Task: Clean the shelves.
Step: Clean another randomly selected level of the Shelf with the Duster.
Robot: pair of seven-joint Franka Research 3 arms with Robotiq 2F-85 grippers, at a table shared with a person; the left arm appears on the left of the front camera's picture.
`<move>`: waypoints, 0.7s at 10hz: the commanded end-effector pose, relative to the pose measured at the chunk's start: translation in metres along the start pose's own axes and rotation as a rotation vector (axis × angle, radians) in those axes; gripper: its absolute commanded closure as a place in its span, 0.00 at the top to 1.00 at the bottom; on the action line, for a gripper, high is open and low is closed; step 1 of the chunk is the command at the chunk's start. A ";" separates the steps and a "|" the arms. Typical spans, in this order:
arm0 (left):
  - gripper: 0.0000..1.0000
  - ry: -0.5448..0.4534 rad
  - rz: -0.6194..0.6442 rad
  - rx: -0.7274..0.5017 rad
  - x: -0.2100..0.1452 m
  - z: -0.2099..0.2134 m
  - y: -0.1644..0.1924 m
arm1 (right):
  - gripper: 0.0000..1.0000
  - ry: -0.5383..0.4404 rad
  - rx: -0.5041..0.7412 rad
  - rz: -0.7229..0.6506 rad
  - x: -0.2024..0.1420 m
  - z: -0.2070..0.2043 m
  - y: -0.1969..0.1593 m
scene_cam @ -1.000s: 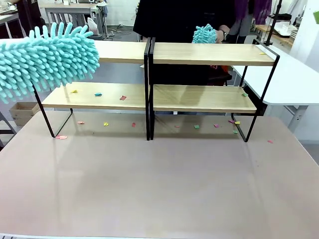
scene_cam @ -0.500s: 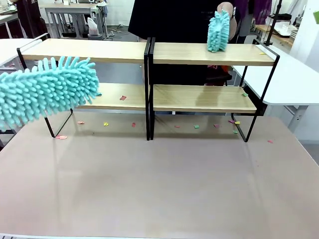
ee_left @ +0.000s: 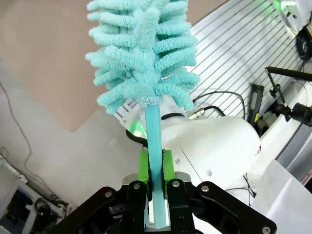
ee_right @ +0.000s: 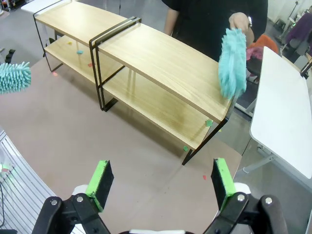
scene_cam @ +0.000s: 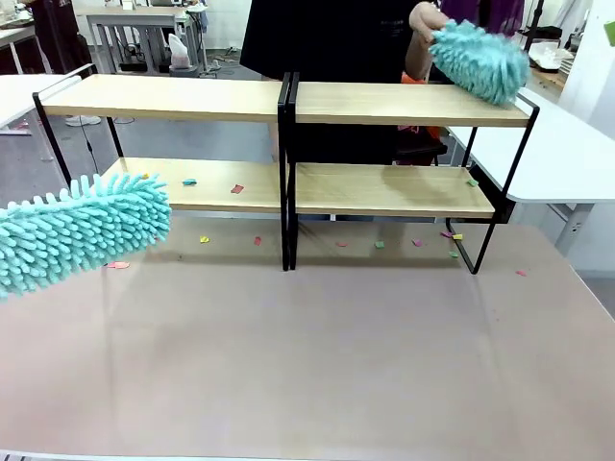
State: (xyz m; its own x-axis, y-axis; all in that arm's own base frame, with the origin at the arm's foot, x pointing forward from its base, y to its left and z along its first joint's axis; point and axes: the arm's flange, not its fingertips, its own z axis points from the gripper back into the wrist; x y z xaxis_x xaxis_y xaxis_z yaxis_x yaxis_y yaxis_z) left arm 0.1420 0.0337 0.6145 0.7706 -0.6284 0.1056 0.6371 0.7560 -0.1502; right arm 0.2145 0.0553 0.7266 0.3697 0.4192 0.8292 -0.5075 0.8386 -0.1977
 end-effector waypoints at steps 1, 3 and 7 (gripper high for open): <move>0.12 -0.060 0.124 0.065 0.042 -0.056 0.002 | 1.00 -0.003 0.012 -0.001 -0.001 0.000 -0.001; 0.12 -0.100 0.158 0.073 0.057 -0.064 0.003 | 1.00 -0.003 0.012 -0.001 -0.001 0.000 -0.001; 0.12 -0.214 0.159 0.023 0.122 -0.061 -0.011 | 1.00 -0.003 0.012 -0.001 -0.001 0.000 -0.001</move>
State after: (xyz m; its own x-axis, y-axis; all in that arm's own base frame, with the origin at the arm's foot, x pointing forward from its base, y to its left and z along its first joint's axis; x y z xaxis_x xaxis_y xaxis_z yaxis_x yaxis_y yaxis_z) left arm 0.2227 -0.0503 0.5536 0.8509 -0.4708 0.2333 0.5057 0.8542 -0.1205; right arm 0.2147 0.0554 0.7265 0.3699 0.4195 0.8290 -0.5076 0.8386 -0.1978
